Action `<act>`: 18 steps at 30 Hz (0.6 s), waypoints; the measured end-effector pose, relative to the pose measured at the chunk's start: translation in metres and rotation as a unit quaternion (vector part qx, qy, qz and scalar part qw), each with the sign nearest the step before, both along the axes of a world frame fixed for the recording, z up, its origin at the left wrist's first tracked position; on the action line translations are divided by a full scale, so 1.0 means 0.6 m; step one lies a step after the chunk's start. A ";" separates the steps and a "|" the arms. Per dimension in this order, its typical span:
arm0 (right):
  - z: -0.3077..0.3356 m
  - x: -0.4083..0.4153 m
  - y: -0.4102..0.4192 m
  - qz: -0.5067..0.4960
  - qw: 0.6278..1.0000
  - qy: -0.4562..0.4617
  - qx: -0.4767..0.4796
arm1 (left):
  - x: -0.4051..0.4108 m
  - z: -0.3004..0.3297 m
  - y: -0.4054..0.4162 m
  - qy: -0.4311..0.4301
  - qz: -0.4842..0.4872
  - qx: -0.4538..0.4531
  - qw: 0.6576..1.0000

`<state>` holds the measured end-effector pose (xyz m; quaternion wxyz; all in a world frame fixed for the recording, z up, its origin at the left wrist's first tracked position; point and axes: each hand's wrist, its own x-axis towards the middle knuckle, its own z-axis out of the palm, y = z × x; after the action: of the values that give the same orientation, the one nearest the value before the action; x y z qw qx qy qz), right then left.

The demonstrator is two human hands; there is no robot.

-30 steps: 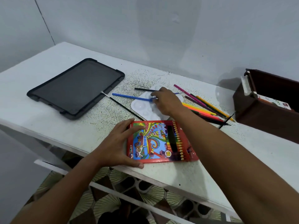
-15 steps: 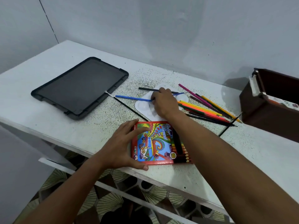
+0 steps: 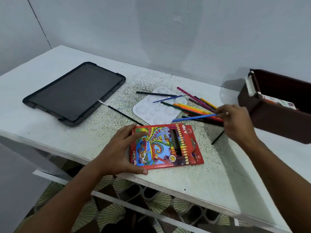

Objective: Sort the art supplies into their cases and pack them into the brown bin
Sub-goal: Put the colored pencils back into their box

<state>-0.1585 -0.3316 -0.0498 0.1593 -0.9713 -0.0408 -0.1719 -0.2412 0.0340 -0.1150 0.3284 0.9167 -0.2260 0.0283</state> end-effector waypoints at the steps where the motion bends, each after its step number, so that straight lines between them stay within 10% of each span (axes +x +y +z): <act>1: 0.003 -0.016 -0.021 -0.006 1.000 -0.002 -0.011 | 0.000 0.000 0.001 -0.002 0.001 0.000 1.000; 18: -0.047 -0.099 0.017 0.145 0.976 0.145 0.071 | 0.005 -0.005 -0.001 -0.011 0.004 0.005 1.000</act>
<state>-0.2177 -0.3212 -0.0782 0.2549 -0.9560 -0.1452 -0.0073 -0.2382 0.0337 -0.1179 0.3213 0.9188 -0.2260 0.0389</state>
